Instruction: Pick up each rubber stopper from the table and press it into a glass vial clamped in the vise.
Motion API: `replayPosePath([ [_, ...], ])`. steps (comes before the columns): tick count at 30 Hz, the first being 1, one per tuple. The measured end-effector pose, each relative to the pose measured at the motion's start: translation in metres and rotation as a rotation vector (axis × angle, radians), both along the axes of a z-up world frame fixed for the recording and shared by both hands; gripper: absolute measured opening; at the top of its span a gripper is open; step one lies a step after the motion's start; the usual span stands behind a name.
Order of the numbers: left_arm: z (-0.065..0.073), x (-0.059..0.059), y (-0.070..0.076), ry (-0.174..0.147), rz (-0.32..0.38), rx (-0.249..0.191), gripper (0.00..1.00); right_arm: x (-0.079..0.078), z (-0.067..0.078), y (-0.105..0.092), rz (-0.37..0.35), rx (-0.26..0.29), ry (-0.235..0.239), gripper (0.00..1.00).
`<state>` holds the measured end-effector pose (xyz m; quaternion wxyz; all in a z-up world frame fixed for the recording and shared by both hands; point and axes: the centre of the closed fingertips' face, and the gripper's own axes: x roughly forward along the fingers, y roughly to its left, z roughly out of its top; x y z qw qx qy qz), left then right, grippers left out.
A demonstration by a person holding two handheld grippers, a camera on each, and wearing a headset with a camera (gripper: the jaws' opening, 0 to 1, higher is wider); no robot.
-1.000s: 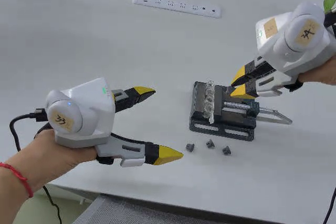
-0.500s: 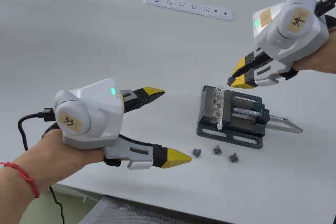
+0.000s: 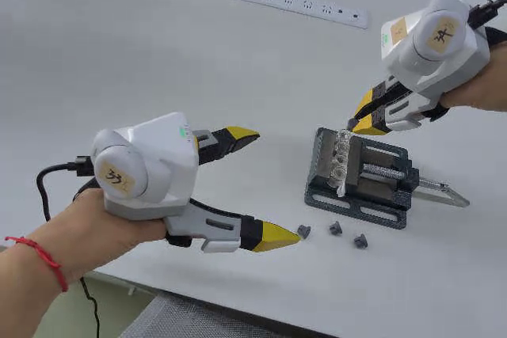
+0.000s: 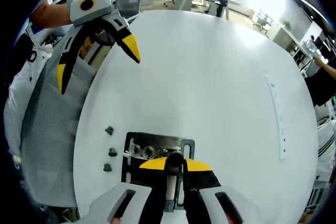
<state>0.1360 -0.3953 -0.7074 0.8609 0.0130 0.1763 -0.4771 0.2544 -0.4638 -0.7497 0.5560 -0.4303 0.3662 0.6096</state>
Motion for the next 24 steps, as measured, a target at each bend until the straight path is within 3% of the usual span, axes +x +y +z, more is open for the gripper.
replayPosePath([
  [12, 0.0, 0.0, 0.001, 0.004, 0.009, -0.01, 0.84, 0.004, -0.013, 0.001, -0.006, -0.019, 0.01, 0.07],
  [24, 0.001, 0.002, 0.001, 0.006, 0.012, -0.02, 0.84, 0.004, -0.017, -0.001, -0.001, -0.032, 0.015, 0.07],
])
